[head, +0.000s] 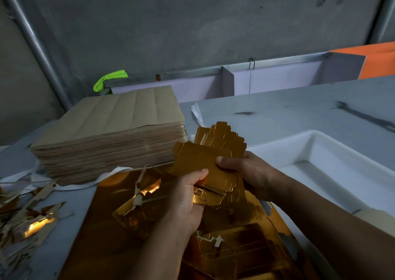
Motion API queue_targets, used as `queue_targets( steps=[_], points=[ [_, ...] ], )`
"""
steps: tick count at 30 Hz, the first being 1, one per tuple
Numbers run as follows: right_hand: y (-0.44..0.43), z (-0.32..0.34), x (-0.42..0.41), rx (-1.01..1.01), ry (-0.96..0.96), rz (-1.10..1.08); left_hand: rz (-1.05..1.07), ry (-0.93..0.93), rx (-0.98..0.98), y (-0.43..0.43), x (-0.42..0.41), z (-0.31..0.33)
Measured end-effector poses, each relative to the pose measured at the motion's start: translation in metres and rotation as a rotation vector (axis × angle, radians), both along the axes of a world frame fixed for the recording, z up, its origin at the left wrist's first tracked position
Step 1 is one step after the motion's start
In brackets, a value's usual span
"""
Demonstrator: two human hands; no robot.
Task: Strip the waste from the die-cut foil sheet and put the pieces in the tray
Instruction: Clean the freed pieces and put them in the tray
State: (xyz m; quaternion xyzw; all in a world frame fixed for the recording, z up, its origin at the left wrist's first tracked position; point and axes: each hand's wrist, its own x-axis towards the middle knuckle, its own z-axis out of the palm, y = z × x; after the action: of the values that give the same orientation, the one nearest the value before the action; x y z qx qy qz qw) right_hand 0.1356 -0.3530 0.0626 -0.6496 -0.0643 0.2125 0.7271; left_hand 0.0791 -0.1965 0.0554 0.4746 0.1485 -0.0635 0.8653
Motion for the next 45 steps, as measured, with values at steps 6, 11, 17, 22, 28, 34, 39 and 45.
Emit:
queue_targets(
  steps=[6,11,17,22,28,34,39,45],
  points=[
    [0.0,-0.001,0.002,0.044,0.002,-0.011,0.0,-0.077,-0.089,0.008,-0.004,-0.002],
    [-0.001,-0.003,0.004,0.064,-0.013,-0.031,0.035,-0.147,-0.135,0.019,-0.007,-0.007],
    [-0.001,-0.004,0.004,0.017,-0.051,-0.023,0.178,-0.082,-0.013,0.021,-0.004,-0.009],
    [0.0,-0.002,0.003,-0.005,-0.054,-0.023,0.243,-0.036,0.035,0.024,0.002,-0.011],
    [0.002,0.003,0.0,-0.056,0.013,-0.07,0.254,-0.009,-0.012,0.03,0.004,-0.009],
    [0.002,0.002,0.003,-0.063,0.008,-0.107,0.34,0.038,-0.108,0.039,0.005,-0.005],
    [0.003,0.002,0.0,-0.104,-0.026,-0.101,0.449,0.051,-0.201,0.06,0.008,0.003],
    [0.005,0.006,-0.003,-0.127,-0.037,-0.103,0.5,0.053,-0.242,0.074,0.008,0.007]
  ],
)
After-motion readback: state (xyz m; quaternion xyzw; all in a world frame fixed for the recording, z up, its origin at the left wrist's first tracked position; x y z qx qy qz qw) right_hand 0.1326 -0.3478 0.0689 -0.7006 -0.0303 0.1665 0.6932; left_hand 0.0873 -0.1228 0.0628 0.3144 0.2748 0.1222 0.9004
